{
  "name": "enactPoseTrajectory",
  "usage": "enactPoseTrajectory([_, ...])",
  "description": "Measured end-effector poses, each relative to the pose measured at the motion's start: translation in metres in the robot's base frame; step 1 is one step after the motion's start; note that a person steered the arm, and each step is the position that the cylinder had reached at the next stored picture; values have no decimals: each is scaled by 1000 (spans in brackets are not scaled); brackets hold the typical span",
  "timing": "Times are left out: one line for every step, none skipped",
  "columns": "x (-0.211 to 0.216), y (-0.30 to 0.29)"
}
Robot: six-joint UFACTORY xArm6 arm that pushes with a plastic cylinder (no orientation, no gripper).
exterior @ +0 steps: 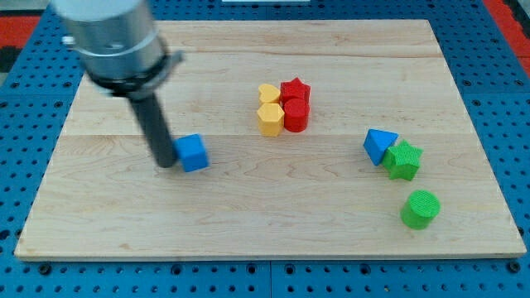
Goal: Place the blue cube below the red circle
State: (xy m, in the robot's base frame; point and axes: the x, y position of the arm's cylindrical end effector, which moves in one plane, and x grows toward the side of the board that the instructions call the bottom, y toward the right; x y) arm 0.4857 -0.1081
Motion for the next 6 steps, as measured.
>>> enactPoseTrajectory([-20,23])
enactPoseTrajectory([-40,13])
enactPoseTrajectory([-18,69])
enactPoseTrajectory([15,74])
enactPoseTrajectory([36,74])
enactPoseTrajectory([21,128])
